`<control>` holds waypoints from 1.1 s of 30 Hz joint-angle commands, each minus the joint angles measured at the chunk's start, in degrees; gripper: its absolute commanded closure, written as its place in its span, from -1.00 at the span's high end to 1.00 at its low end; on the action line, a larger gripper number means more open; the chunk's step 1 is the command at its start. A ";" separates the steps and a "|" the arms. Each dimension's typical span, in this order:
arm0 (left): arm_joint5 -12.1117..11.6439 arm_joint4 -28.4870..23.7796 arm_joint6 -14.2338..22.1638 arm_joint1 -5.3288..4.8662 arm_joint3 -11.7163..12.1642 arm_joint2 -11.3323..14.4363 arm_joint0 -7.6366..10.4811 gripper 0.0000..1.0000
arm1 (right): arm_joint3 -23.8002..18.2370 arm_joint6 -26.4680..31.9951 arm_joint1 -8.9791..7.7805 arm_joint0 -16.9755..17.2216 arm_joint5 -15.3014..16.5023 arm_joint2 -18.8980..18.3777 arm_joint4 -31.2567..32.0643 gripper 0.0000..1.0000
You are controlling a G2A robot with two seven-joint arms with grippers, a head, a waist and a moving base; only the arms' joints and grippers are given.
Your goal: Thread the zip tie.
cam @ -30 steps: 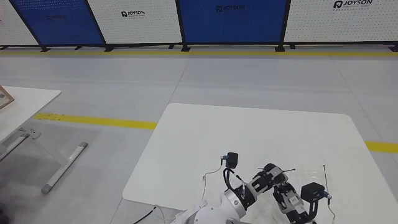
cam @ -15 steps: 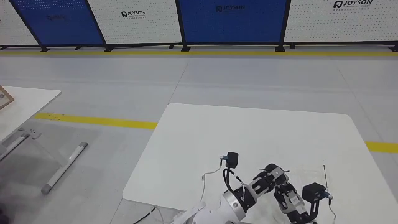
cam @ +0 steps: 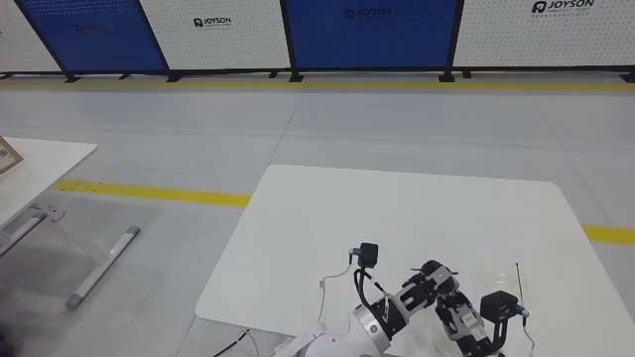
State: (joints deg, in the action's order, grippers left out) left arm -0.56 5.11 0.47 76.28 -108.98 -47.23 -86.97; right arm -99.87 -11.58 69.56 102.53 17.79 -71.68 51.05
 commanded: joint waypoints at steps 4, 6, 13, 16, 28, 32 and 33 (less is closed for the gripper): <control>0.59 -2.28 -1.12 0.23 1.32 -0.57 0.72 -1.00 | -0.67 -0.45 -0.01 0.45 1.17 -0.64 -2.31 1.00; 0.19 -3.07 -1.60 0.24 1.57 -1.13 0.79 -1.00 | -0.98 -1.29 -0.09 0.75 1.69 -1.58 -3.84 1.00; -1.11 -4.56 -3.76 -0.21 0.69 -4.63 -0.81 -1.00 | -4.69 -3.25 -1.33 3.26 1.69 -5.55 -12.80 1.00; -0.83 -5.45 -3.99 -0.38 1.02 -5.97 -1.33 -1.00 | -6.16 -4.69 -2.04 4.52 1.69 -7.03 -16.71 1.00; 1.09 -7.54 -4.52 -0.01 4.87 -5.60 -0.20 -1.00 | -6.86 -4.79 -3.82 5.96 1.69 -9.81 -27.78 1.00; 1.09 -7.54 -4.52 -0.01 4.87 -5.60 -0.20 -1.00 | -6.86 -4.79 -3.82 5.96 1.69 -9.81 -27.78 1.00; 1.09 -7.54 -4.52 -0.01 4.87 -5.60 -0.20 -1.00 | -6.86 -4.79 -3.82 5.96 1.69 -9.81 -27.78 1.00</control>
State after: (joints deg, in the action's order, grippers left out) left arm 0.53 -2.43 -4.04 76.28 -104.11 -52.83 -87.17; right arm -106.73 -16.37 65.73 108.49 19.48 -81.49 23.28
